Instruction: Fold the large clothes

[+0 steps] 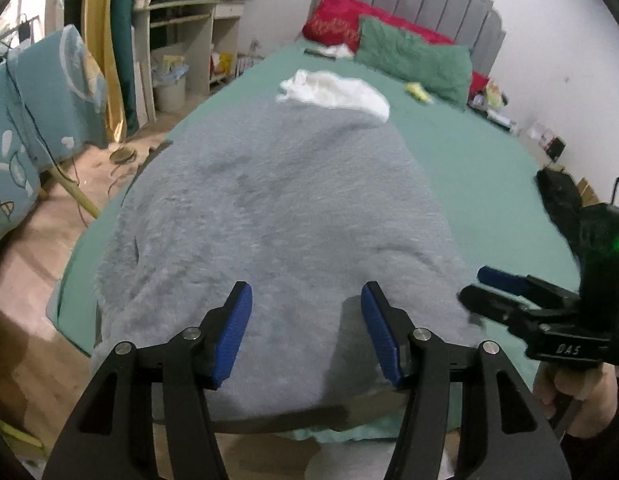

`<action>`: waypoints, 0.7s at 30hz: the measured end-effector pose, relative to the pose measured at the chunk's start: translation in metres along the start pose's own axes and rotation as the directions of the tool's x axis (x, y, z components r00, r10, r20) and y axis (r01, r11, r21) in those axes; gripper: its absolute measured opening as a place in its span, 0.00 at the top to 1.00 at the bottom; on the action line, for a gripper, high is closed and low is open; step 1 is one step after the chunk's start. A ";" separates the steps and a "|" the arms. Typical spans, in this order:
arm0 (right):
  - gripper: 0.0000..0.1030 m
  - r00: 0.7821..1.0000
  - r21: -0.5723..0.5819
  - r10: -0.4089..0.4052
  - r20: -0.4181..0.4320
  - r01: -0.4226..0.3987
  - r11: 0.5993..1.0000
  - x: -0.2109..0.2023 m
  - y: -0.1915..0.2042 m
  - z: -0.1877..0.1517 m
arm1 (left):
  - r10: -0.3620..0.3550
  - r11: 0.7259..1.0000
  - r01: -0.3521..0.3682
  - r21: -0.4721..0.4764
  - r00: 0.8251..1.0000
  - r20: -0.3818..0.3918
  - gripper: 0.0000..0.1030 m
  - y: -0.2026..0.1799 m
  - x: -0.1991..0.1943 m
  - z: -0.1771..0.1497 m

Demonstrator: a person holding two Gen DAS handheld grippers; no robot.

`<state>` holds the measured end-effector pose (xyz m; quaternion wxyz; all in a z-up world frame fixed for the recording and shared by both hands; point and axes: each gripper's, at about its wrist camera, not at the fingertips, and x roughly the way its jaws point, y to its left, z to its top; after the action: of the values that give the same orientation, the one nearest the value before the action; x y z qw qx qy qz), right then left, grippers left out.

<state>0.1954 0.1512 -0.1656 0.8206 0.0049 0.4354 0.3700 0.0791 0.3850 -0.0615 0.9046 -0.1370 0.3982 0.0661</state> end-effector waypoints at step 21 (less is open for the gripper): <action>0.19 0.997 0.022 -0.057 0.052 0.056 0.998 -0.098 -0.044 -0.040 | 0.091 0.996 -0.092 0.007 0.993 0.079 0.42 -0.066 -0.067 -0.035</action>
<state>0.1589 0.0463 -0.1355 0.8418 0.0108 0.4175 0.3419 0.0245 0.3111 -0.0213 0.9162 -0.1111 0.3687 0.1107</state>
